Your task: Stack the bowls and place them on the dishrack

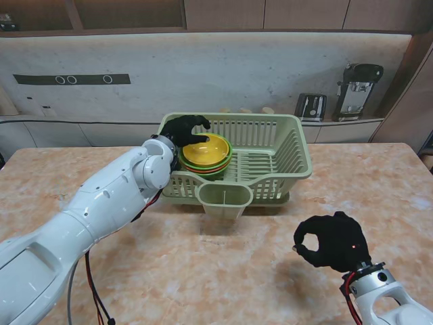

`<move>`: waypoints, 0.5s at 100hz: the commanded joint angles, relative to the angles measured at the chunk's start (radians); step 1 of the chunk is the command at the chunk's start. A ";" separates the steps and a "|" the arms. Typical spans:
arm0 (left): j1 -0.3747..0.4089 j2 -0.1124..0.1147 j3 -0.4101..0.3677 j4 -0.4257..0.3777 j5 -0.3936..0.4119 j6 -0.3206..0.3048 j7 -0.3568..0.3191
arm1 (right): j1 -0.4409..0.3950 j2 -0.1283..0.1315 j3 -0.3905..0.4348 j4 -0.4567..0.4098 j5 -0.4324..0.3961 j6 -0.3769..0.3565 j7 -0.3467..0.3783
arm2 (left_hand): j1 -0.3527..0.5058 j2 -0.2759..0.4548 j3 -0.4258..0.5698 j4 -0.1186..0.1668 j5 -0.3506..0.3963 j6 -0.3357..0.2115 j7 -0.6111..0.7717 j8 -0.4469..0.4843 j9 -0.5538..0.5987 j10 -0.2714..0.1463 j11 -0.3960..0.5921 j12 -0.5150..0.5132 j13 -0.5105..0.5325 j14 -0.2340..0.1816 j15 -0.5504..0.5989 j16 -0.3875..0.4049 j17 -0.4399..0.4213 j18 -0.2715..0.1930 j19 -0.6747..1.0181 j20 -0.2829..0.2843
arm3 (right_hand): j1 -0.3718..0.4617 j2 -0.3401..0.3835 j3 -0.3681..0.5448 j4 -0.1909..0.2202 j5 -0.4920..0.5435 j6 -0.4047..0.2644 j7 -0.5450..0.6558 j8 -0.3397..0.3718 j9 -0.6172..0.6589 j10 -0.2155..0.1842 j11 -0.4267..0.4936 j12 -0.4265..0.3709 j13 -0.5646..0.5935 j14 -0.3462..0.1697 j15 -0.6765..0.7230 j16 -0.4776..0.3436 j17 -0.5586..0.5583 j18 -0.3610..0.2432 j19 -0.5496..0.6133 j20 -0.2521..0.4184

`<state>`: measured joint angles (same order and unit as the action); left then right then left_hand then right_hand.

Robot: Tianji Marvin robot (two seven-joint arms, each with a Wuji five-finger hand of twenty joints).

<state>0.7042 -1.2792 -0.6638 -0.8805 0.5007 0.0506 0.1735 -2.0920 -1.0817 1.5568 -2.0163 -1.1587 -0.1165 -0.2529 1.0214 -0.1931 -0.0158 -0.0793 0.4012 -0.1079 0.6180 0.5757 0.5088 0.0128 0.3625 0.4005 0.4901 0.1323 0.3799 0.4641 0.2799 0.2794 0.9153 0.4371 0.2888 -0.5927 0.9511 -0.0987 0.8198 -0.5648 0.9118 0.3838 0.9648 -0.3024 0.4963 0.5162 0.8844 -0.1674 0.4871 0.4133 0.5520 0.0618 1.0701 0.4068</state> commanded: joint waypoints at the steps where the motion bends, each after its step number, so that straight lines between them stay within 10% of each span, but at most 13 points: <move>1: 0.017 0.015 -0.014 -0.032 0.008 0.005 -0.013 | -0.006 -0.005 -0.006 0.001 -0.001 -0.005 0.015 | 0.043 0.002 -0.017 -0.001 0.020 -0.029 0.033 0.032 0.027 -0.015 0.002 0.022 0.018 -0.012 -0.011 0.002 0.008 0.017 -0.010 0.009 | 0.010 -0.010 0.009 -0.017 0.009 -0.020 0.021 -0.001 0.025 -0.027 -0.012 0.008 0.002 -0.015 -0.009 0.019 -0.008 -0.011 0.010 -0.005; 50: 0.296 0.112 -0.254 -0.398 0.159 0.005 -0.033 | 0.008 -0.003 -0.024 0.003 -0.002 -0.006 0.024 | 0.079 -0.021 -0.018 -0.003 0.082 -0.037 0.202 0.143 0.154 -0.019 0.084 0.157 0.136 -0.029 0.051 0.142 0.097 0.014 0.057 0.025 | 0.008 -0.010 0.009 -0.018 0.008 -0.021 0.021 -0.002 0.022 -0.027 -0.013 0.006 0.001 -0.015 -0.009 0.020 -0.007 -0.010 0.010 -0.005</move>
<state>0.9641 -1.1784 -0.9129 -1.2538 0.6537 0.0517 0.1424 -2.0796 -1.0808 1.5390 -2.0146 -1.1594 -0.1176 -0.2456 1.0628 -0.2182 -0.0177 -0.0781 0.4534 -0.1317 0.7975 0.6870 0.6375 -0.0019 0.4330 0.5378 0.6066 0.1092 0.4194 0.5876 0.3645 0.2794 0.9514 0.4475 0.2888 -0.5927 0.9511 -0.0987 0.8198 -0.5648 0.9118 0.3838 0.9648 -0.3024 0.4963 0.5162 0.8844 -0.1673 0.4871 0.4133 0.5520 0.0618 1.0701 0.4068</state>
